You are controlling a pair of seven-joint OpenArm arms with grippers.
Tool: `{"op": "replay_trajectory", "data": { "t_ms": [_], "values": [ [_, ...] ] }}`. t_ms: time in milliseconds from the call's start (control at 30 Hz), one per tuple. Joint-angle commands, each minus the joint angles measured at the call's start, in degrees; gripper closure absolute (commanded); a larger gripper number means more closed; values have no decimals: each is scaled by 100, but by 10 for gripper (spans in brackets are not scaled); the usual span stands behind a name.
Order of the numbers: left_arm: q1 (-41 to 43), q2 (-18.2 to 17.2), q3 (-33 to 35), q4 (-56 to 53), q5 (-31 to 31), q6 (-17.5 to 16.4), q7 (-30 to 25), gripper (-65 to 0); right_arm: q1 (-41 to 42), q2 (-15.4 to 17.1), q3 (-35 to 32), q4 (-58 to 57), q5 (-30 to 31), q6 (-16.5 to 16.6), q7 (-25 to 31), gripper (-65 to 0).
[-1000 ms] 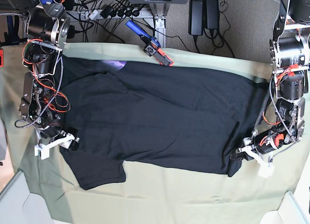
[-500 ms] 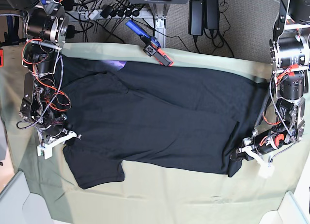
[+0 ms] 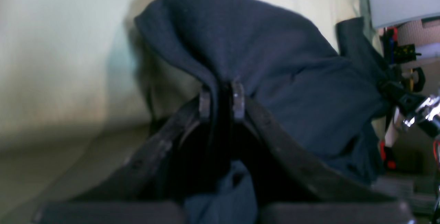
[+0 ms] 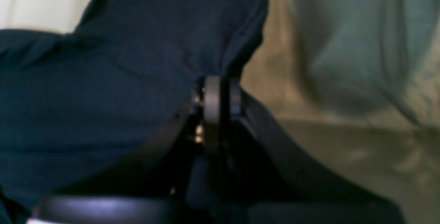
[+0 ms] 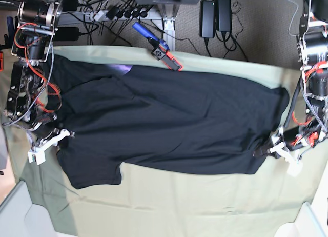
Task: Fold the T-shirt properly
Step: 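Hold the shirt edge with both grippers and fold it over the body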
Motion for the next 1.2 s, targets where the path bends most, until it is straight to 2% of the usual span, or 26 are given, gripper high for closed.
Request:
{"op": "replay_trajectory", "data": {
  "t_ms": [0,333,567,600,667,700,733,900,1067,1167],
  "values": [
    [-103,-118,-26,166,-186,-139,-57,-58,9,116,17,179,50,409,107,0],
    [448,-269,-26,1526,-188,-139,-13,-58,-671,114,17,682,234,409,2,0],
    [568,-275,-26,1659,-166,-139,24,-58,-708,111,17,708,144,404,59,0],
    [568,-260,-26,1659,-149,-139,22,-58,-706,111,17,708,144,404,59,-68],
    [568,-249,-26,1659,-149,-139,13,-58,-708,109,17,708,153,400,52,-330],
    [568,-249,-26,1659,-149,-139,4,-58,-708,111,20,708,151,400,50,-431],
    [568,-251,-26,1659,-144,-139,7,-58,-704,111,35,710,155,398,52,-448],
    [566,-251,-26,1659,-103,-139,7,-58,-590,109,339,710,238,387,59,-447],
    [568,-251,-26,1659,-101,-139,9,-58,-131,111,787,623,293,387,96,-447],
    [568,-254,-26,1659,-103,-139,28,-58,308,109,841,195,129,385,393,-446]
  ]
}}
